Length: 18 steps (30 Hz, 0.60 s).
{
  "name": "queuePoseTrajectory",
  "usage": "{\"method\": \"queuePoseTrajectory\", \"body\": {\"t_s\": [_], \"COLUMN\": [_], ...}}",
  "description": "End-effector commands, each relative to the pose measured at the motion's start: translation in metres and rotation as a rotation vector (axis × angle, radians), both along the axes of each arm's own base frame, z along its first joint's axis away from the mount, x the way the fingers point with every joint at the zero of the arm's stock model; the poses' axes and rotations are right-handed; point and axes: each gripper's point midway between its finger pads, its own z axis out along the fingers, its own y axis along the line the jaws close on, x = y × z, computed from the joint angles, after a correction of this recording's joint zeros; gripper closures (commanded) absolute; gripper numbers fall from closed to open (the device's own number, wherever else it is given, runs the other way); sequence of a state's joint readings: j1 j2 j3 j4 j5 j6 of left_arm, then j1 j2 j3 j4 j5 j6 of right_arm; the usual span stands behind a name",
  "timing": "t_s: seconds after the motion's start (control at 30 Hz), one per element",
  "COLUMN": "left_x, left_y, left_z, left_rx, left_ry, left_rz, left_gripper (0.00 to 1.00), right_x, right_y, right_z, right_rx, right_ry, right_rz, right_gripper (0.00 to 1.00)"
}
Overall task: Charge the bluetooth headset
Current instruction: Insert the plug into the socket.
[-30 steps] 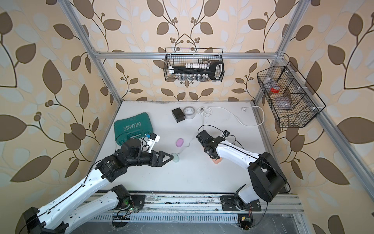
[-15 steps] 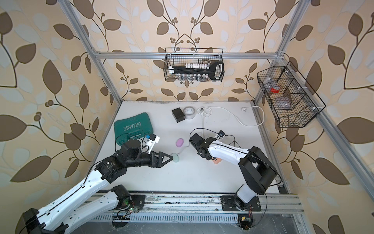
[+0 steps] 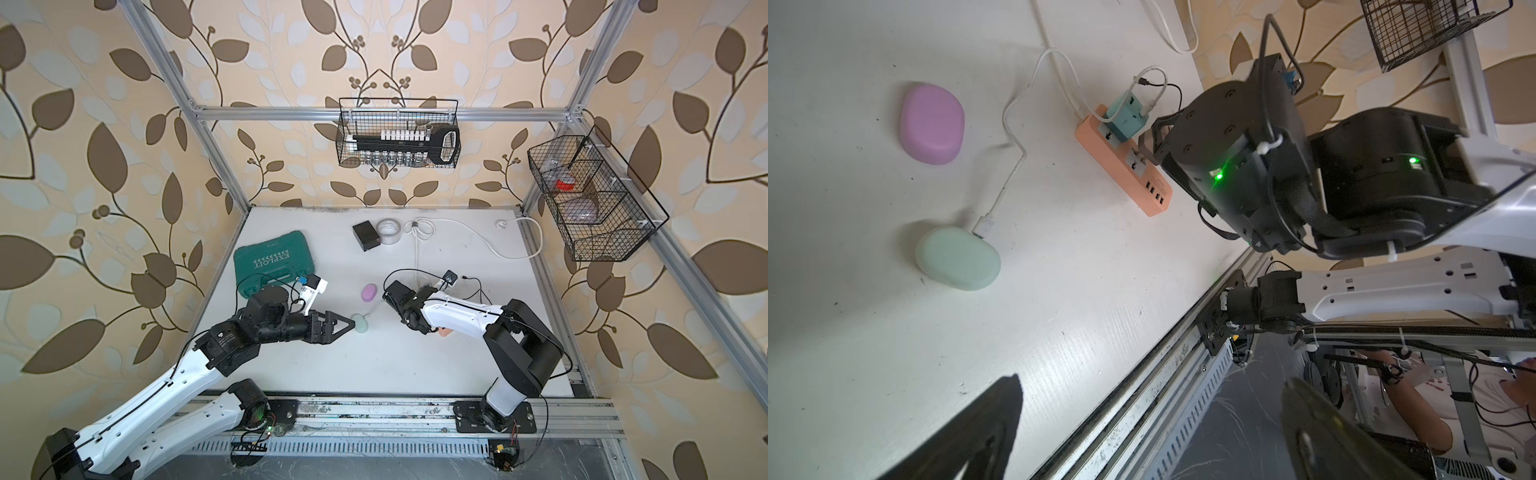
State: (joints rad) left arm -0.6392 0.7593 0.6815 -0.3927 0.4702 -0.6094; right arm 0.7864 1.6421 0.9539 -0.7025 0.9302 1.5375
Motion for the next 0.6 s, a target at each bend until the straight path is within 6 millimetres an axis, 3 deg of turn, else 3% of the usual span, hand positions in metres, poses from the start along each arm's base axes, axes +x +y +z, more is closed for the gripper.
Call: {"method": "queuePoseTrajectory", "body": {"t_s": [0.0, 0.3, 0.57], "left_x": [0.003, 0.002, 0.000], "left_y": [0.001, 0.000, 0.001], "left_z": [0.004, 0.005, 0.006], "left_rx": [-0.012, -0.016, -0.019], "left_ry": [-0.025, -0.021, -0.025], "left_rz": [0.000, -0.008, -0.010], "left_gripper": [0.01, 0.01, 0.01], "right_x": [-0.017, -0.025, -0.016], "right_y": [-0.004, -0.011, -0.014], "right_z": [-0.026, -0.030, -0.007], "right_rx": [-0.022, 0.073, -0.042], "right_ry": [0.097, 0.055, 0.064], "right_rz": [-0.014, -0.131, -0.139], "right_gripper": [0.84, 0.82, 0.84]}}
